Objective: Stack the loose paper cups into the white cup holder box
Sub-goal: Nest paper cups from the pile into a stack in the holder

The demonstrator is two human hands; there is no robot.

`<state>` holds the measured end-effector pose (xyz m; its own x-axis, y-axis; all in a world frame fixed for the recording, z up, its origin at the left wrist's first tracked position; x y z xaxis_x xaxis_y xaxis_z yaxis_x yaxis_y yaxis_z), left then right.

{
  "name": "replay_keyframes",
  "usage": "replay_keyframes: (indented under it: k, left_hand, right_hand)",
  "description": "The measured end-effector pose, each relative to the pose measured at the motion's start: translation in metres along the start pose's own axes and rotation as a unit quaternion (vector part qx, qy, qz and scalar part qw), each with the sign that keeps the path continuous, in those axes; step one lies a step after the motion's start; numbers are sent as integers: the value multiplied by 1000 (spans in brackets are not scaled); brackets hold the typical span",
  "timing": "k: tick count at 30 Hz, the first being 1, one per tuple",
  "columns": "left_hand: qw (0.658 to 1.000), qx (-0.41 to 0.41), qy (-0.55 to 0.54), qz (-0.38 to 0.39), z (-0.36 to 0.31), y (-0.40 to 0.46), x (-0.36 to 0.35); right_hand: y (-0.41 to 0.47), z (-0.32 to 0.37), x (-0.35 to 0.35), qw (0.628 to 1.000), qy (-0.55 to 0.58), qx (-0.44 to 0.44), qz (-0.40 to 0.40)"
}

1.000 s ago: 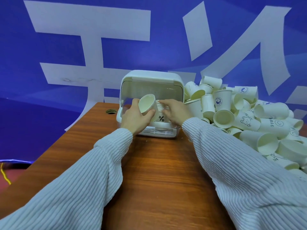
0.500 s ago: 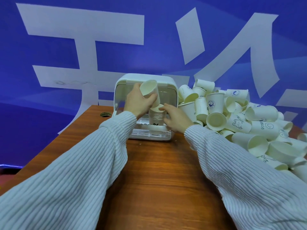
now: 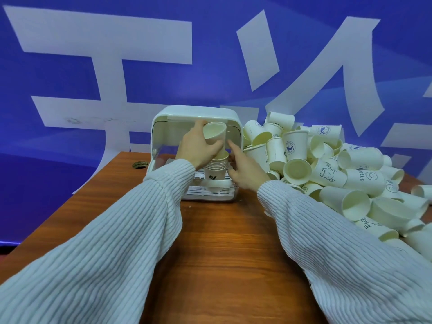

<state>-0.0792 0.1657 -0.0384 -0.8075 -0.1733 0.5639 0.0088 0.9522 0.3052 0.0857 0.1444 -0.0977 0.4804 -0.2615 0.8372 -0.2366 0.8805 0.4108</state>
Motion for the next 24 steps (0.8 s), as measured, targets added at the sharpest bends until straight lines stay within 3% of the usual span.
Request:
replay_keyframes:
  k: [8,14,20,24]
  left_hand:
    - [984,-30,174,-3,13,-2,-18]
    - [974,13,224,44,25,-3,-36]
    - [976,27,196,87,32,-6,-45]
    - [964,20,242,112,27,-4,-45]
  right_hand:
    - [-1,2,-1,999,42,1,-10]
    - [-7,9,12,999,32,17,-18]
    - [-14,-1,28,999,7,-1,-45]
    - [-25,4,48,996,-62,-13,-57]
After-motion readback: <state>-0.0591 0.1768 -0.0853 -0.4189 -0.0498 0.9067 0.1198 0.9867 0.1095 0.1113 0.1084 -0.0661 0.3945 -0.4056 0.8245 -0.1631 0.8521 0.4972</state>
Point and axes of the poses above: each hand's wrist, its own y-axis towards the middle knuckle, its own x-axis out of the back of the hand, z = x × y, the point moved 4 cm from there along y, towards the middle knuckle, and after that the axes turned 13 degrees about x, right-handed, at the moved point
